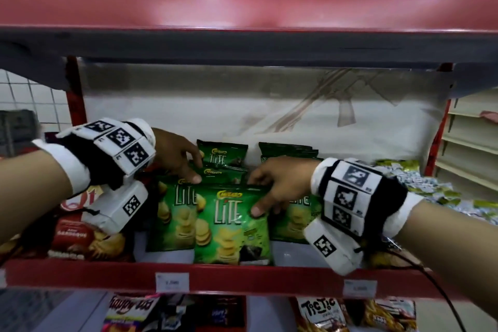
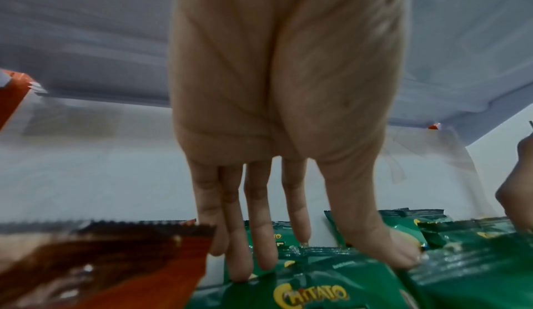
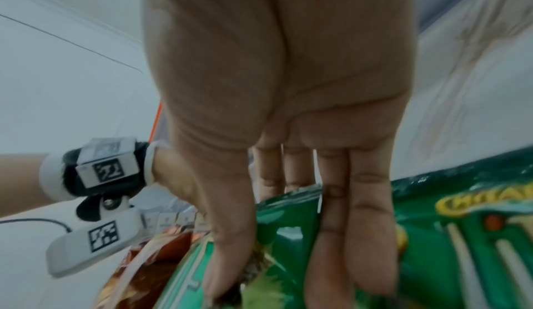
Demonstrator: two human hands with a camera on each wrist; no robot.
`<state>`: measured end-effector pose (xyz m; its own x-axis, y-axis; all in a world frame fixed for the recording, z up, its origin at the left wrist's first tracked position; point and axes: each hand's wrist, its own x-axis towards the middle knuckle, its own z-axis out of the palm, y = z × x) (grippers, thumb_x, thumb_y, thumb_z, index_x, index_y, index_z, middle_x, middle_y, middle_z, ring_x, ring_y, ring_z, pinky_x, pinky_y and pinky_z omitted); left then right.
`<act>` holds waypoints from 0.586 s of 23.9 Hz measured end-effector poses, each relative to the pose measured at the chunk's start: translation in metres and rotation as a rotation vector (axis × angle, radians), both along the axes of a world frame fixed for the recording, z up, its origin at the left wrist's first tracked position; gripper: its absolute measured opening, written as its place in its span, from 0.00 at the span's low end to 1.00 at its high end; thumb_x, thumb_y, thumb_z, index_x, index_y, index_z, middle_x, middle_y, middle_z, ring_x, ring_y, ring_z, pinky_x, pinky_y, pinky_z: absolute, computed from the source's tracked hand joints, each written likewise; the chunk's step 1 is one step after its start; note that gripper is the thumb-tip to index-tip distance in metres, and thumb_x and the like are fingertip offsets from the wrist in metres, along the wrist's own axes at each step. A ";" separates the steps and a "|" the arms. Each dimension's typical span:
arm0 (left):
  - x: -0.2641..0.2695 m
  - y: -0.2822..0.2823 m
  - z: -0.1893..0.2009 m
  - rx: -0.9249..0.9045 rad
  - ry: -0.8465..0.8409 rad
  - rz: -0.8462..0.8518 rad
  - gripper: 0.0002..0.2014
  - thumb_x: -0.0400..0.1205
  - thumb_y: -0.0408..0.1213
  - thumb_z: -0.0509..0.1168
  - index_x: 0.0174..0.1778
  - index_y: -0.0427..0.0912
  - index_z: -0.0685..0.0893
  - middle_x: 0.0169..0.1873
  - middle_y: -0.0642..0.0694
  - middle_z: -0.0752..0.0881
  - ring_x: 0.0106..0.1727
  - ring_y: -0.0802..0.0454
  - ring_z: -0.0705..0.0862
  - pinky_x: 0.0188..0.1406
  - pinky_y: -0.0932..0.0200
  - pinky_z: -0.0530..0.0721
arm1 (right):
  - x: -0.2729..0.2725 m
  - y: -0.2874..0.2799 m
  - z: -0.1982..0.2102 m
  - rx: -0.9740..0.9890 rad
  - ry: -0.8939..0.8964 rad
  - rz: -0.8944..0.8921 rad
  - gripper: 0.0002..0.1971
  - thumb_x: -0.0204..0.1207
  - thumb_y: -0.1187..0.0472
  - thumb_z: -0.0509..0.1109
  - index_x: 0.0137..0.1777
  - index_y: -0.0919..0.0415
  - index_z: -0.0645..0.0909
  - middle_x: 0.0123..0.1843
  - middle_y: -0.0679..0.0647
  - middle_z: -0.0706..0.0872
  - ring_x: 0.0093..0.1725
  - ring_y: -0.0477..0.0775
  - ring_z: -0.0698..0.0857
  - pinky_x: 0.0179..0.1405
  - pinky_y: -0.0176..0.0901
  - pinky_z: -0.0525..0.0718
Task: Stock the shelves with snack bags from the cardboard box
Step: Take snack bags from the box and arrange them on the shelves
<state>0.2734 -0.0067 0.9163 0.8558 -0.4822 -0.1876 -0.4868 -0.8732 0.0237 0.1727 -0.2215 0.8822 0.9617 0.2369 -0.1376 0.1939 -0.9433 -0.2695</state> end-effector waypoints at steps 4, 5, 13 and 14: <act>0.004 0.002 -0.003 -0.020 -0.004 0.022 0.26 0.69 0.50 0.77 0.62 0.53 0.79 0.56 0.52 0.84 0.61 0.51 0.81 0.70 0.51 0.75 | -0.023 -0.046 0.019 -0.002 -0.002 -0.173 0.33 0.69 0.54 0.79 0.74 0.55 0.72 0.71 0.52 0.78 0.38 0.50 0.89 0.44 0.46 0.90; 0.004 0.001 -0.003 0.012 -0.008 0.028 0.27 0.68 0.49 0.78 0.62 0.53 0.78 0.57 0.52 0.84 0.61 0.51 0.81 0.69 0.52 0.75 | -0.028 -0.055 0.019 -0.058 -0.006 -0.203 0.34 0.68 0.52 0.79 0.73 0.54 0.72 0.71 0.52 0.79 0.42 0.51 0.89 0.50 0.49 0.89; 0.003 -0.014 -0.018 0.267 -0.048 -0.064 0.29 0.70 0.53 0.76 0.65 0.48 0.78 0.55 0.52 0.83 0.56 0.52 0.80 0.58 0.60 0.78 | -0.032 -0.058 0.040 -0.260 -0.135 -0.248 0.25 0.62 0.34 0.75 0.57 0.44 0.81 0.44 0.37 0.79 0.47 0.45 0.79 0.48 0.39 0.75; 0.002 -0.014 -0.017 0.262 -0.050 -0.073 0.28 0.70 0.53 0.76 0.63 0.47 0.79 0.48 0.54 0.82 0.51 0.53 0.79 0.53 0.61 0.77 | -0.022 -0.050 0.049 -0.237 -0.189 -0.220 0.21 0.65 0.36 0.75 0.54 0.45 0.82 0.42 0.36 0.78 0.45 0.43 0.79 0.47 0.39 0.74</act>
